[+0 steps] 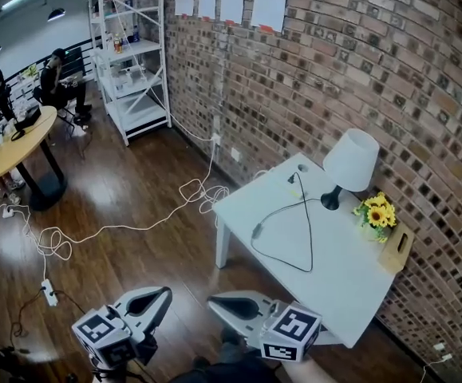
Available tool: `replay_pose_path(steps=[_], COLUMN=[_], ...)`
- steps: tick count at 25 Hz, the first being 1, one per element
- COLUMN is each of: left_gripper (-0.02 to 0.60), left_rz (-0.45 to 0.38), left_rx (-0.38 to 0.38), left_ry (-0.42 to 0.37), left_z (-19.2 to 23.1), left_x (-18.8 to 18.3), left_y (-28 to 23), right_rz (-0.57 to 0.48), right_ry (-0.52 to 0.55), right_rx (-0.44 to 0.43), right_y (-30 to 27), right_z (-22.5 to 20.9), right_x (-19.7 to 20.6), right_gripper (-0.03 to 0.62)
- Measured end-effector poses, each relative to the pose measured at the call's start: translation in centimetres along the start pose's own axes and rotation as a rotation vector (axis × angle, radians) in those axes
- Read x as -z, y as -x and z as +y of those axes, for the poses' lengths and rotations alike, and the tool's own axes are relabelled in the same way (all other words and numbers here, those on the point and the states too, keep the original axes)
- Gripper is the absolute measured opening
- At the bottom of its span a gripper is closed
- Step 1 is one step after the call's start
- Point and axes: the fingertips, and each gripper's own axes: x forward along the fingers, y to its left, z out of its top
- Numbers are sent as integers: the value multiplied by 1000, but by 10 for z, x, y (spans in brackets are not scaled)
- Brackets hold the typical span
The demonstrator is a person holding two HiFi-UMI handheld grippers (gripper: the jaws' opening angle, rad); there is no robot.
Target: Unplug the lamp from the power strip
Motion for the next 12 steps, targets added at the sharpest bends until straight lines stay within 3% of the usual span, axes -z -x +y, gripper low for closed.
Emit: replay_pose_path(steps=[12], left_gripper=[21], left_rz=[64], left_rx=[-32], left_ry=[-31], left_z=[20], left_x=[-10], left_y=[-75], right_rz=[-13], right_ry=[-37], right_rx=[-86], right_y=[-5], right_z=[-70], right_x=[-6], right_gripper=[-11])
